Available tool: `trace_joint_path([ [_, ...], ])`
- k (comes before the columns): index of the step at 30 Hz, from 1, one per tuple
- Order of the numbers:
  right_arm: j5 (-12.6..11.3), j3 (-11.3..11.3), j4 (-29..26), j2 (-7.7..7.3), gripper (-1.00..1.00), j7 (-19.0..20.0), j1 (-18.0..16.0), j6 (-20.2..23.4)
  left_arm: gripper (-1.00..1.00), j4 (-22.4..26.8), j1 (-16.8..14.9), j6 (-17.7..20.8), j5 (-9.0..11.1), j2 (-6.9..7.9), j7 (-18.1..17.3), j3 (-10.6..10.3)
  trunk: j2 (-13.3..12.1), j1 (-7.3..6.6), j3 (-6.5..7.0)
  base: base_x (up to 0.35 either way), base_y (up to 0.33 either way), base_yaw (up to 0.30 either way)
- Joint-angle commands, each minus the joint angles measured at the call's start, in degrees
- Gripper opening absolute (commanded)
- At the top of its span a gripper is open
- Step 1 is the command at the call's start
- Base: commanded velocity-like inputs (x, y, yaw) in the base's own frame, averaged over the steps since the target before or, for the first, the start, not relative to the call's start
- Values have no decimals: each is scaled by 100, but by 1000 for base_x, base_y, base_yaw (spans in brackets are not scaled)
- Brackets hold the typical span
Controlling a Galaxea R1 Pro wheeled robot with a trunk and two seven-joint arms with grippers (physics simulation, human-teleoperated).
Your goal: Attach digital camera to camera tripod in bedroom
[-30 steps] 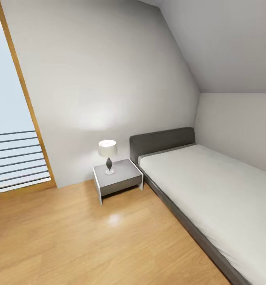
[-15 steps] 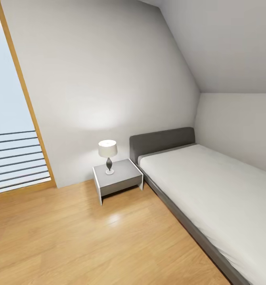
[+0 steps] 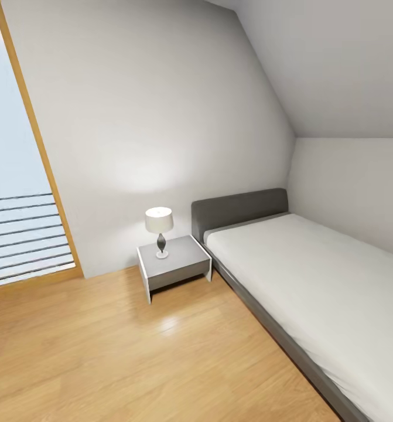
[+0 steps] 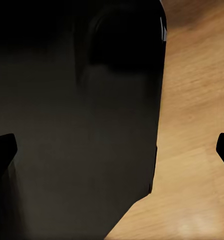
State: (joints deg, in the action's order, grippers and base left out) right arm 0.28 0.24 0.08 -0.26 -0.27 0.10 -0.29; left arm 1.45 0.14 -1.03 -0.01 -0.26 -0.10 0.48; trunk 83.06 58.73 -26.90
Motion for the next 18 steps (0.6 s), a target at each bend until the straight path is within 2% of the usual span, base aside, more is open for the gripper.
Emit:
trace_joint_path([
  [1,6,-4,1,6,100,-15,-1,-2,100,10,1,-11,33,0,1,5,2,0,-3,0,0,0],
  [6,4,-6,1,8,100,-20,-1,-9,100,12,2,-11,194,0,1,0,2,0,-3,0,0,0],
  [7,1,-6,1,8,100,-23,-1,-13,100,13,3,-11,443,0,1,-8,2,0,-3,0,0,35],
  [18,-1,-6,1,8,100,-18,-1,-15,100,13,2,-11,602,0,1,-7,2,0,-3,0,0,30],
])
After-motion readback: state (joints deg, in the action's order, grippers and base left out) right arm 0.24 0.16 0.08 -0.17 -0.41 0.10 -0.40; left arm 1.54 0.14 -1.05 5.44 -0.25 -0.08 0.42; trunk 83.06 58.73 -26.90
